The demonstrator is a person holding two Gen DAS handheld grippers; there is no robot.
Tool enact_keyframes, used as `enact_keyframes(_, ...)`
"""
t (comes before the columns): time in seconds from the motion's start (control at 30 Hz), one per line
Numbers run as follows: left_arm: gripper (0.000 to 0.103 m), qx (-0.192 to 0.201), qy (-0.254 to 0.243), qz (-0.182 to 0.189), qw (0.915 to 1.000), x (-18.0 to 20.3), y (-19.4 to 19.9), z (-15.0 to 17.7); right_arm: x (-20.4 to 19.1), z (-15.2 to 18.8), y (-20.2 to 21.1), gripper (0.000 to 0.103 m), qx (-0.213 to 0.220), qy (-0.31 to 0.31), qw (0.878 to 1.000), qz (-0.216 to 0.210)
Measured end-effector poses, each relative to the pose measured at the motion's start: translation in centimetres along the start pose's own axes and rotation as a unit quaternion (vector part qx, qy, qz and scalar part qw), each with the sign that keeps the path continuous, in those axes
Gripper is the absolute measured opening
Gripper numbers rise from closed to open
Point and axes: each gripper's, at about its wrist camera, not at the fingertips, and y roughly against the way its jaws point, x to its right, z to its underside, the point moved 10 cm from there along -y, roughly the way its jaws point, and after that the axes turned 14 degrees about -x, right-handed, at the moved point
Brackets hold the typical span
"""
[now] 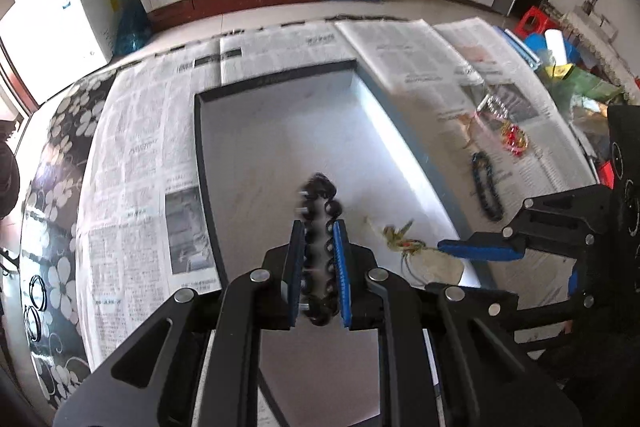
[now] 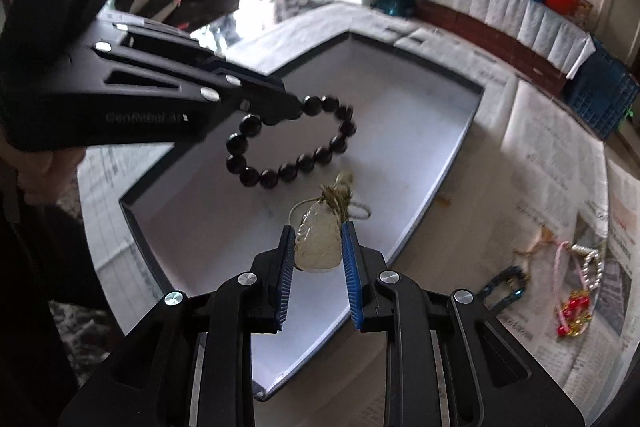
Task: Organize jewelry
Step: 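Carry both held pieces over the white tray and open both tools, then withdraw both open tools from the tray back toward the jewelry pile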
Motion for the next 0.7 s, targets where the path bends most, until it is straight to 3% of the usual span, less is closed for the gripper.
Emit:
enact_keyframes(0.07, 0.025, -0.004, 0.001, -0.007, 1.0, -0.3, -0.2, 0.2, -0.3, 0.1, -0.2, 0.025, -0.004, 0.004, 1.0, -0.001)
enact_keyframes(0.1, 0.037, -0.005, 0.002, -0.009, 0.9999, -0.5, -0.2, 0.3, -0.3, 0.2, -0.3, 0.025, -0.006, 0.004, 1.0, 0.0)
enact_keyframes(0.13, 0.043, -0.003, 0.005, -0.011, 0.9999, -0.7, -0.1, 0.4, -0.3, 0.3, -0.3, 0.025, -0.008, 0.004, 1.0, -0.002)
enact_keyframes(0.37, 0.05, 0.02, 0.013, -0.009, 0.9997, -0.7, 1.5, -0.3, 1.9, 0.2, 1.9, 0.025, 0.024, -0.025, 0.999, 0.0)
enact_keyframes(0.57, 0.06, 0.037, -0.001, 0.005, 0.9993, 2.0, 2.2, -1.5, 7.2, 1.0, 4.6, 0.039, 0.056, -0.089, 0.994, 0.016)
enact_keyframes(0.63, 0.065, 0.04, -0.009, 0.01, 0.9991, 3.2, 2.2, -1.9, 8.8, 1.4, 5.4, 0.05, 0.063, -0.106, 0.992, 0.021)
enact_keyframes(0.7, 0.067, 0.041, -0.019, 0.013, 0.9989, 4.4, 2.2, -2.2, 10.8, 2.3, 6.2, 0.052, 0.069, -0.125, 0.989, 0.027)
